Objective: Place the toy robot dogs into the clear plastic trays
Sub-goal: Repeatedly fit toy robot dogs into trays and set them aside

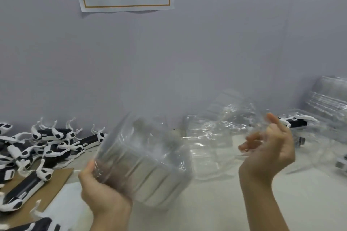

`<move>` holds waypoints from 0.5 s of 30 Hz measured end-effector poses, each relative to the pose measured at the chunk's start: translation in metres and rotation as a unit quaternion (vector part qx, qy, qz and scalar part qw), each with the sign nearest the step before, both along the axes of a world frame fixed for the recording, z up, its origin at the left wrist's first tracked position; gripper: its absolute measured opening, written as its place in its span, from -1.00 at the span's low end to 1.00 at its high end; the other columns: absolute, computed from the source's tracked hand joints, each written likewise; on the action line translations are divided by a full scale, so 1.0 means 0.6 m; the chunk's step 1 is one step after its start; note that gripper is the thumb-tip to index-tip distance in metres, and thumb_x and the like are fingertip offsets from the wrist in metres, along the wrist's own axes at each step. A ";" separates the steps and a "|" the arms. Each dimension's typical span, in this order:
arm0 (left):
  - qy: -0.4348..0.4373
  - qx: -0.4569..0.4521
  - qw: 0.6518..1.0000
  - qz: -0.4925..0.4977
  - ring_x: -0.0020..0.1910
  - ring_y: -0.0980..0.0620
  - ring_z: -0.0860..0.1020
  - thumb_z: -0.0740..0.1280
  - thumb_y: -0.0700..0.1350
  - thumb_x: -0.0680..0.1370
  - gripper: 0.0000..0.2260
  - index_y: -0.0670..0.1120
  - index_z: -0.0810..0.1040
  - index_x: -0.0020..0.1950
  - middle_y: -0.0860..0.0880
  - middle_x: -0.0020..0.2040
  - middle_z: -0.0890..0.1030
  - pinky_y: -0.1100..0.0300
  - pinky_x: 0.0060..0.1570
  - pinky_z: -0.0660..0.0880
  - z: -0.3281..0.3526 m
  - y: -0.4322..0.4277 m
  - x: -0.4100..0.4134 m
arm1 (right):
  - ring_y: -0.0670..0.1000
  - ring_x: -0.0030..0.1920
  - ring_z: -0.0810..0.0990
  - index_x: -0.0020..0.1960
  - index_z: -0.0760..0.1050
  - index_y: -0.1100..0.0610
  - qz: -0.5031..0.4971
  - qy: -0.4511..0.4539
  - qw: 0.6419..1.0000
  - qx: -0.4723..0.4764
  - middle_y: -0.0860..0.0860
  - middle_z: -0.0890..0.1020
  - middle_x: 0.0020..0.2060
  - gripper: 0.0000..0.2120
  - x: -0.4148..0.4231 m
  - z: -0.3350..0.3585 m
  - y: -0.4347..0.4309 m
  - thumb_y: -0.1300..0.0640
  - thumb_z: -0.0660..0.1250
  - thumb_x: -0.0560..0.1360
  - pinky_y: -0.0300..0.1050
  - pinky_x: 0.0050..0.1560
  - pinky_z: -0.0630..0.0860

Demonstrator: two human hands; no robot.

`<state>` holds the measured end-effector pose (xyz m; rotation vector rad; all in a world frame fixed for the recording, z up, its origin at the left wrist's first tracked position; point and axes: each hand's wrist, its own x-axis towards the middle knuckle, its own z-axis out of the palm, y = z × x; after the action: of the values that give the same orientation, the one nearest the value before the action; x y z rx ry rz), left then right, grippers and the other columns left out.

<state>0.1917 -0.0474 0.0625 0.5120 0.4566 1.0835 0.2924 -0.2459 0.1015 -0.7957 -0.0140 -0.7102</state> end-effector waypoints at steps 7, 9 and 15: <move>0.209 -0.071 0.975 -0.015 0.13 -0.23 0.57 0.10 0.13 0.64 -0.57 -0.17 0.56 0.20 -0.22 0.16 0.60 -0.03 -0.08 0.54 -0.105 0.008 0.045 | -0.06 -0.56 0.40 -0.01 0.56 -0.02 0.006 -0.047 0.999 0.006 -0.07 0.51 -0.54 -0.70 -0.008 0.009 -0.006 -0.04 0.22 0.31 -0.25 -0.57 0.36; 0.279 -0.067 0.957 -0.043 0.20 -0.23 0.52 0.13 0.06 0.66 -0.61 -0.25 0.49 0.19 -0.25 0.21 0.55 -0.18 0.21 0.47 -0.119 0.017 0.047 | -0.02 -0.55 0.40 0.00 0.58 -0.01 0.019 -0.051 0.998 -0.001 -0.05 0.51 -0.52 -0.64 -0.015 0.015 -0.005 -0.07 0.22 0.27 -0.25 -0.56 0.36; 0.406 -0.017 0.914 -0.018 0.32 -0.14 0.40 0.46 -0.24 0.47 -0.32 -0.08 0.24 0.52 -0.20 0.46 0.27 -0.06 0.34 0.35 -0.075 -0.004 0.002 | -0.02 -0.48 0.45 0.07 0.59 -0.12 0.034 -0.161 0.974 -0.156 -0.08 0.57 -0.38 -0.66 -0.068 0.031 -0.014 -0.01 0.26 0.32 -0.20 -0.48 0.44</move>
<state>0.1930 -0.0497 0.0177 0.9370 1.1867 0.7857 0.2514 -0.2541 0.1204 -0.9668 -0.4526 -0.7765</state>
